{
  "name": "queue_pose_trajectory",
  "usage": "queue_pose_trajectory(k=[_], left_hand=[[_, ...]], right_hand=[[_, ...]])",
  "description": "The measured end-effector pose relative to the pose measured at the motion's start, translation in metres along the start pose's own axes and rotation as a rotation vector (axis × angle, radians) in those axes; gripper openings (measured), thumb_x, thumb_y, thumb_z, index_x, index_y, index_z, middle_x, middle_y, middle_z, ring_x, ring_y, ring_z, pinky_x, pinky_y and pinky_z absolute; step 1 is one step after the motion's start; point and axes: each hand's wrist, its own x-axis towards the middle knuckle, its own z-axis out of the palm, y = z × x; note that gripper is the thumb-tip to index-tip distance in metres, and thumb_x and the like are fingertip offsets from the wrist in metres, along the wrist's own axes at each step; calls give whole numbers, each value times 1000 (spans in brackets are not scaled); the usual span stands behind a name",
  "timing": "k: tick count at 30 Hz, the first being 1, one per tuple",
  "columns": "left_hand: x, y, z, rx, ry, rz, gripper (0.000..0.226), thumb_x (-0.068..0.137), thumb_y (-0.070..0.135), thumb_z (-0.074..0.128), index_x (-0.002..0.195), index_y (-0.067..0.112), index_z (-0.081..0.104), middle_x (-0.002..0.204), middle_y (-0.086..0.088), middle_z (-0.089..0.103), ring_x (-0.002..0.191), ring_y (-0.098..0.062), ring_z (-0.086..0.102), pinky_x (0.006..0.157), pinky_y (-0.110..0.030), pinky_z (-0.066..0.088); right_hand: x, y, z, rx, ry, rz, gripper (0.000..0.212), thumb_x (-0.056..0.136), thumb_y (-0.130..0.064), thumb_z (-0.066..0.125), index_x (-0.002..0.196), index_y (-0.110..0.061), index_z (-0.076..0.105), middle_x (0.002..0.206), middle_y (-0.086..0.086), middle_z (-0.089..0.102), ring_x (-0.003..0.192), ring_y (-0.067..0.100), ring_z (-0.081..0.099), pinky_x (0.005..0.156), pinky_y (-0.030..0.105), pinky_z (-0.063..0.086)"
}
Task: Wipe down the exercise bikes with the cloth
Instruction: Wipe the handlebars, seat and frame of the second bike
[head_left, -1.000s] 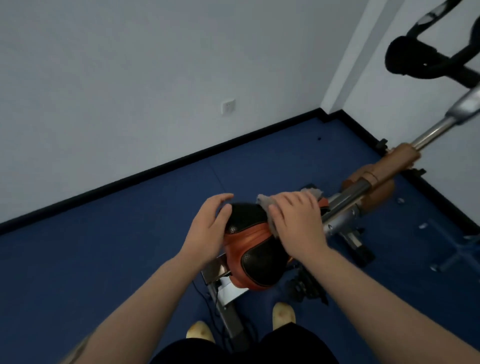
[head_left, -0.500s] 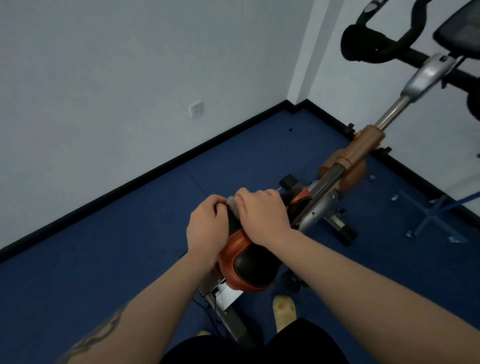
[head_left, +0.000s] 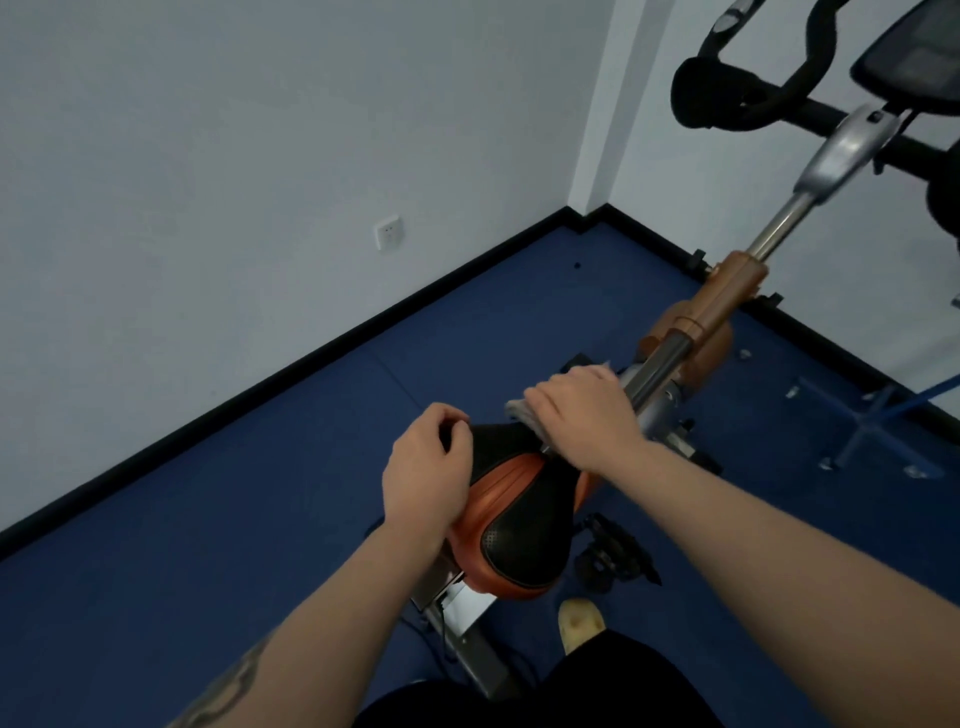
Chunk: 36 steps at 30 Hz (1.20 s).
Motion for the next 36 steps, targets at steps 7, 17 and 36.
queue_pose_trajectory(k=[7,17,36], left_hand=[[0,0,-5,185,-104,268,19,97,33,50,109,36,65,102,22,63,95,0,55,76,-23,44],[10,8,-3,359,-176,441,27,98,36,50,119,34,66,113,18,67,103,-3,58,77,-21,38],[6,-1,-5,152,-99,503,20,93,19,58,105,29,71,103,18,69,91,2,59,71,-7,37]], right_hand=[[-21,-6,1,159,32,-82,58,99,-49,12,112,-29,65,107,-9,64,103,17,54,95,35,34],[-27,15,24,328,278,77,38,101,-35,37,99,-18,70,101,-3,63,102,18,53,99,39,38],[-58,-81,8,952,203,856,67,104,-37,34,155,-29,-9,163,-5,-17,149,25,13,114,38,26]])
